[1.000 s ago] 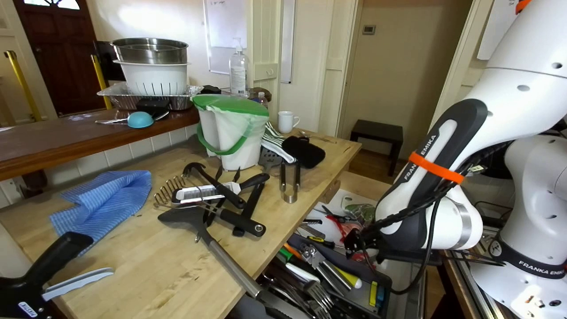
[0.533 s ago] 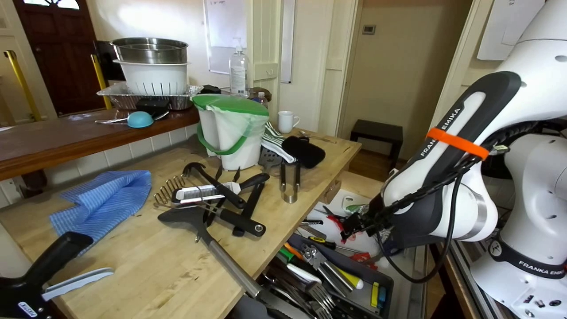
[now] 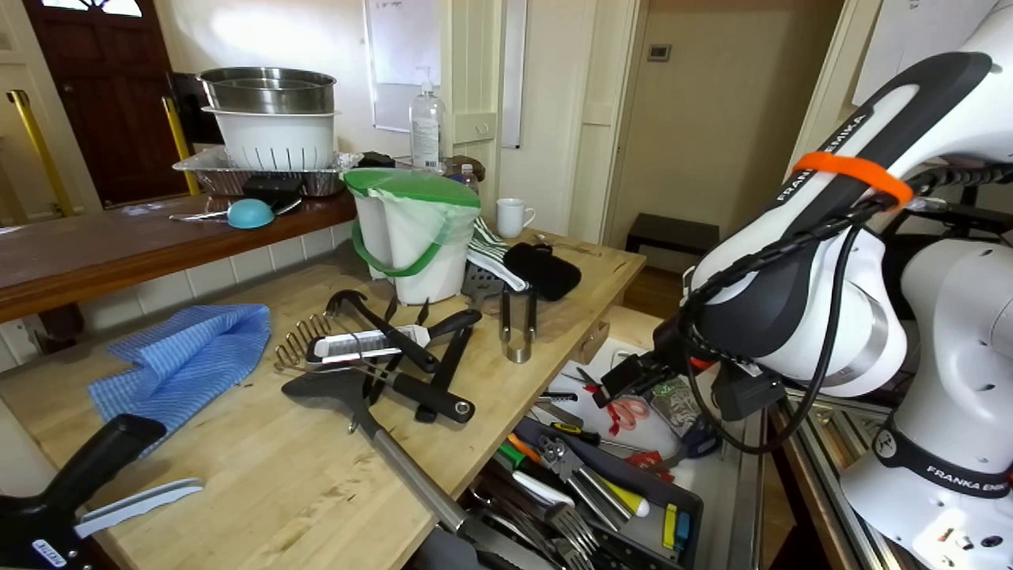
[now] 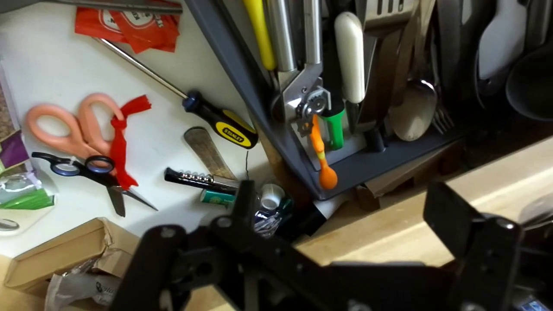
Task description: Open the first top drawer
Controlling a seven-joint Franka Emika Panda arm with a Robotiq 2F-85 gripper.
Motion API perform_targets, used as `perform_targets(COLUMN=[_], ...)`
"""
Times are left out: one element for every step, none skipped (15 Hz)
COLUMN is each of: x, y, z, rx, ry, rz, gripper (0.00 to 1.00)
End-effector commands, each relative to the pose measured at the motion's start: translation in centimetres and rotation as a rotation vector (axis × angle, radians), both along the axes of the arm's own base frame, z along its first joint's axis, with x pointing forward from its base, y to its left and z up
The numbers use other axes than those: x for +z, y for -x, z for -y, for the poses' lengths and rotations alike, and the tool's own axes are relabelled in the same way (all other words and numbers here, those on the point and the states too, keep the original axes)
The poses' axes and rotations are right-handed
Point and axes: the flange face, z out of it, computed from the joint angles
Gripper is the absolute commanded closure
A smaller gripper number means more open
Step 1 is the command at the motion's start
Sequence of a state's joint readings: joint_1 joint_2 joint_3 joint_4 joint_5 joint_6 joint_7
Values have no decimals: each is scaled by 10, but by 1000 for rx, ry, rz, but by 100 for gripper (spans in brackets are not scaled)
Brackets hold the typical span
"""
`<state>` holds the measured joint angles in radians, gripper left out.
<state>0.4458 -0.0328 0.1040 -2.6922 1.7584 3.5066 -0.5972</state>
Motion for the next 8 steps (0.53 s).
perform_targets(x=[-19, -44, -47, -58, -67, -78, -90, -99], y=[0, 11, 16, 24, 30, 36, 30, 33], z=[1, 2, -1, -1, 0, 1, -4, -5], rx=[13, 55, 96, 129, 165, 199, 235, 272], ry=[17, -4, -36, -56, -85, -109, -136, -163], rz=[-50, -131, -144, -179, -210, -248, -270, -300], gripper=[0, 0, 0, 0, 0, 0, 0, 0])
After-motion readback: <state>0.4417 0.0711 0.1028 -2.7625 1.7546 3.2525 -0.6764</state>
